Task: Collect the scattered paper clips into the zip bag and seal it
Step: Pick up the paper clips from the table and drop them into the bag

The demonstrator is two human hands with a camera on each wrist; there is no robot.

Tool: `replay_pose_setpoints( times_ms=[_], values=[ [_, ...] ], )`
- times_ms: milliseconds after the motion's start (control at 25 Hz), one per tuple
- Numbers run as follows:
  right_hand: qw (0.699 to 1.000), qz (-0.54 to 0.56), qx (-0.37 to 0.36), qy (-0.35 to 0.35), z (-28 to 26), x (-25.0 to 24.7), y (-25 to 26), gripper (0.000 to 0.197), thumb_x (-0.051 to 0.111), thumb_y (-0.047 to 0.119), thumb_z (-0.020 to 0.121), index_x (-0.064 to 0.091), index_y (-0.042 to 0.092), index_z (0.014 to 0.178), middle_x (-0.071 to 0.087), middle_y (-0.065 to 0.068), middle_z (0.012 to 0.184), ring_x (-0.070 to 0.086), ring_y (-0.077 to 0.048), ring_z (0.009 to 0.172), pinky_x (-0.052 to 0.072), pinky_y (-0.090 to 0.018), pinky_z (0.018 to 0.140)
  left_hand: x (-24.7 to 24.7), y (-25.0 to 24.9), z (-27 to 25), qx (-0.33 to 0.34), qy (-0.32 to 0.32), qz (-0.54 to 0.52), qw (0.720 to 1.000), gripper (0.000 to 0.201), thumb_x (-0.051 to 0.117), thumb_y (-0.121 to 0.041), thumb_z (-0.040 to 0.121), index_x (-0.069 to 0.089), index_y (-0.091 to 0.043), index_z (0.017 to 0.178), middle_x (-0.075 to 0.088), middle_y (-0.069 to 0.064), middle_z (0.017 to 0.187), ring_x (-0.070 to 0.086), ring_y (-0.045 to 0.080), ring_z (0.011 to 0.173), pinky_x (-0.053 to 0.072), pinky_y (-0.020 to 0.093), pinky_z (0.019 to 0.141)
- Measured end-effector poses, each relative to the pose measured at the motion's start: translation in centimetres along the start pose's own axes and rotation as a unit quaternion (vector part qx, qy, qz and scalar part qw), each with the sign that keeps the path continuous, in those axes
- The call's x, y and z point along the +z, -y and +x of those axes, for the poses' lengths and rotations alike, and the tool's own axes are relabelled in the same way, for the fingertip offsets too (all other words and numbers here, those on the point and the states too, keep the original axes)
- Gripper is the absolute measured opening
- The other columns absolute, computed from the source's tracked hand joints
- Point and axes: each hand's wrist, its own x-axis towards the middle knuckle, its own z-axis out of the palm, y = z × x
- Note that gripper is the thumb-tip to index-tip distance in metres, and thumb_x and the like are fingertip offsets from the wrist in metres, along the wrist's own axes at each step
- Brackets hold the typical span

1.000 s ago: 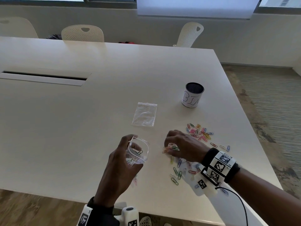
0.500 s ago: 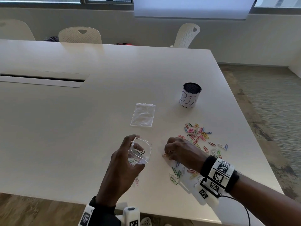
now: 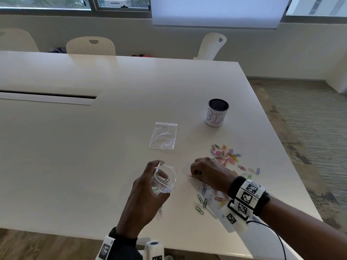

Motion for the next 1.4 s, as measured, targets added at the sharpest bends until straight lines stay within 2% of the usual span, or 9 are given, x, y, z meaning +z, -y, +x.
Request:
replay_pose_setpoints(
  times_ms=[240, 360, 480, 640, 840, 920, 1160, 1320, 1400],
  values=[
    [0.978, 0.185, 0.06, -0.081, -0.7, -3.1, 1.4, 0.007, 0.079, 0.019, 0.09, 0.077, 0.017, 0.096, 0.075, 0.006, 0.088, 0.07, -0.001, 0.076, 0.056, -0.015, 0.071, 0.7, 0.5, 0.0, -0.003, 0.004, -0.002, 1.0, 0.067, 0.082, -0.014, 0.082, 0.047, -0.047, 0.13, 0.07, -0.018, 0.105, 0.072, 0.005, 0.089, 0.06, 0.026, 0.075],
    [0.958, 0.26, 0.055, -0.108, -1.5, -5.5, 5.3, 0.007, 0.08, 0.02, 0.088, 0.077, 0.017, 0.094, 0.076, 0.004, 0.082, 0.071, -0.006, 0.071, 0.061, -0.019, 0.068, 1.0, 0.6, 0.2, 0.003, 0.005, 0.002, 1.0, 0.067, 0.083, -0.016, 0.082, 0.047, -0.045, 0.13, 0.071, -0.018, 0.105, 0.071, 0.002, 0.091, 0.059, 0.019, 0.075],
    [0.969, 0.23, 0.041, -0.074, -1.7, -6.6, 8.7, 0.009, 0.079, 0.024, 0.089, 0.076, 0.017, 0.095, 0.075, 0.003, 0.082, 0.072, -0.011, 0.073, 0.063, -0.026, 0.07, 1.2, 0.4, 0.4, 0.014, 0.008, 0.007, 1.0, 0.068, 0.084, -0.015, 0.081, 0.046, -0.043, 0.13, 0.07, -0.018, 0.105, 0.072, 0.002, 0.091, 0.058, 0.015, 0.073],
    [0.984, 0.155, 0.037, -0.074, -0.9, -6.1, 10.1, 0.014, 0.078, 0.03, 0.089, 0.077, 0.016, 0.089, 0.071, 0.006, 0.077, 0.066, -0.008, 0.065, 0.052, -0.016, 0.056, 1.5, 0.2, 0.5, 0.024, 0.011, 0.006, 1.0, 0.068, 0.084, -0.018, 0.082, 0.046, -0.04, 0.134, 0.072, -0.018, 0.104, 0.072, 0.005, 0.09, 0.061, 0.019, 0.075],
    [0.982, 0.161, 0.035, -0.094, -1.0, -6.4, 10.1, 0.014, 0.081, 0.025, 0.088, 0.079, 0.014, 0.098, 0.077, 0.002, 0.084, 0.073, -0.008, 0.072, 0.063, -0.031, 0.07, 1.6, 0.3, 0.6, 0.027, 0.007, 0.01, 1.0, 0.072, 0.085, -0.014, 0.081, 0.045, -0.043, 0.133, 0.071, -0.019, 0.104, 0.071, 0.0, 0.092, 0.062, 0.021, 0.077],
    [0.98, 0.17, 0.03, -0.1, -1.1, -6.7, 9.9, 0.013, 0.081, 0.023, 0.089, 0.08, 0.015, 0.099, 0.077, 0.003, 0.084, 0.073, -0.007, 0.072, 0.063, -0.029, 0.069, 1.6, 0.4, 0.7, 0.031, 0.007, 0.015, 0.999, 0.071, 0.086, -0.016, 0.08, 0.045, -0.043, 0.132, 0.07, -0.02, 0.105, 0.07, -0.002, 0.093, 0.06, 0.016, 0.078],
    [0.976, 0.161, 0.076, -0.124, -1.1, -7.3, 5.6, 0.009, 0.078, 0.018, 0.091, 0.079, 0.015, 0.099, 0.074, 0.01, 0.084, 0.066, 0.007, 0.069, 0.049, -0.001, 0.065, 1.4, 0.0, 1.4, 0.037, 0.011, 0.011, 0.999, 0.069, 0.085, -0.016, 0.081, 0.047, -0.044, 0.132, 0.069, -0.017, 0.105, 0.071, 0.008, 0.093, 0.059, 0.018, 0.074],
    [0.975, 0.107, 0.154, -0.117, -0.6, -7.0, -1.9, 0.017, 0.075, 0.015, 0.093, 0.077, 0.011, 0.109, 0.079, -0.005, 0.107, 0.073, -0.01, 0.088, 0.049, -0.006, 0.071, 1.5, -0.3, 2.0, 0.044, 0.015, 0.007, 0.999, 0.07, 0.082, -0.013, 0.081, 0.047, -0.045, 0.132, 0.069, -0.015, 0.105, 0.071, 0.01, 0.093, 0.058, 0.02, 0.07],
    [0.973, 0.069, 0.189, -0.112, -0.5, -6.4, -5.3, 0.022, 0.073, 0.016, 0.094, 0.076, 0.011, 0.115, 0.077, -0.008, 0.116, 0.072, -0.017, 0.1, 0.052, -0.018, 0.081, 1.8, -0.5, 2.5, 0.047, 0.021, 0.006, 0.999, 0.07, 0.082, -0.012, 0.081, 0.047, -0.045, 0.133, 0.068, -0.016, 0.105, 0.071, 0.009, 0.093, 0.059, 0.021, 0.07]
  ],
)
